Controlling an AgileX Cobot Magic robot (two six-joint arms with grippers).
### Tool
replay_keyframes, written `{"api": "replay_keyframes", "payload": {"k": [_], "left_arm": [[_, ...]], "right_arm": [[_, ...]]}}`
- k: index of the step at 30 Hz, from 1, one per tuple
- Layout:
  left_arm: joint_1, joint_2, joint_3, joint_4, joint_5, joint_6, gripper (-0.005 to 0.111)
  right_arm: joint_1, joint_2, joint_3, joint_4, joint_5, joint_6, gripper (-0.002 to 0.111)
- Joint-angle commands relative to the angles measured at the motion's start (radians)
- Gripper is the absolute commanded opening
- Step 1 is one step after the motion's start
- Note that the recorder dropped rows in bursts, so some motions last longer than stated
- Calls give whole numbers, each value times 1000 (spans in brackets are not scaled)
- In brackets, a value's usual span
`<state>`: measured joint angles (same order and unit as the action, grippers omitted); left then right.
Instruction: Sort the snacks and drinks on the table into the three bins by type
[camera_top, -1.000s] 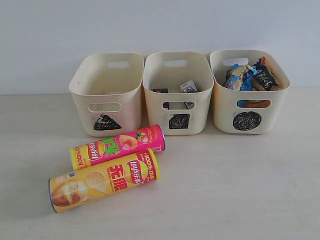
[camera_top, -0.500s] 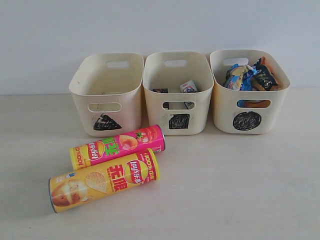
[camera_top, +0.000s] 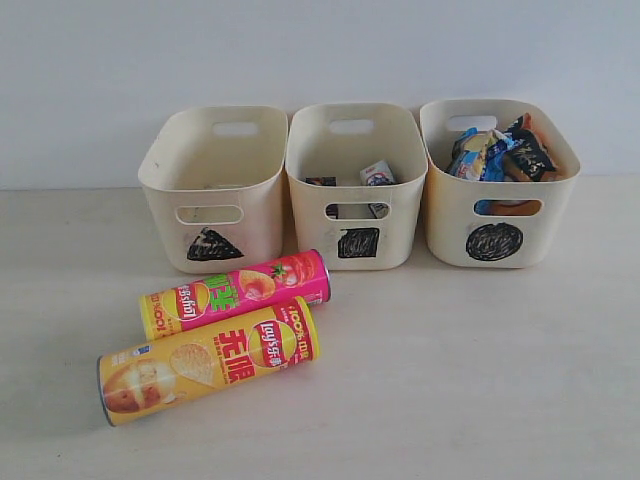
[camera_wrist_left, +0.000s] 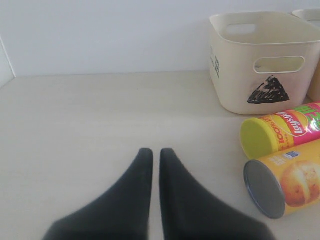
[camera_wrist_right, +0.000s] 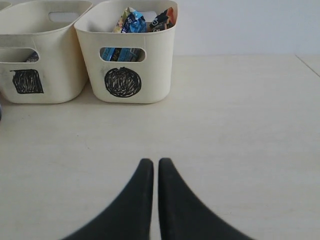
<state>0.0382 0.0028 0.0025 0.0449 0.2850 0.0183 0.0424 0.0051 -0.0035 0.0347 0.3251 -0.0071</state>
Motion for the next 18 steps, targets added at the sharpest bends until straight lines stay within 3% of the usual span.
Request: {"api": "replay_keyframes", "payload": {"k": [1, 18], "left_arm": [[-1, -3, -3, -4, -8, 1, 4], [-1, -3, -3, -38, -49, -18, 4]], "right_arm": [[0, -5, 4, -8, -5, -3, 1], [0, -5, 4, -6, -4, -1, 1]]}}
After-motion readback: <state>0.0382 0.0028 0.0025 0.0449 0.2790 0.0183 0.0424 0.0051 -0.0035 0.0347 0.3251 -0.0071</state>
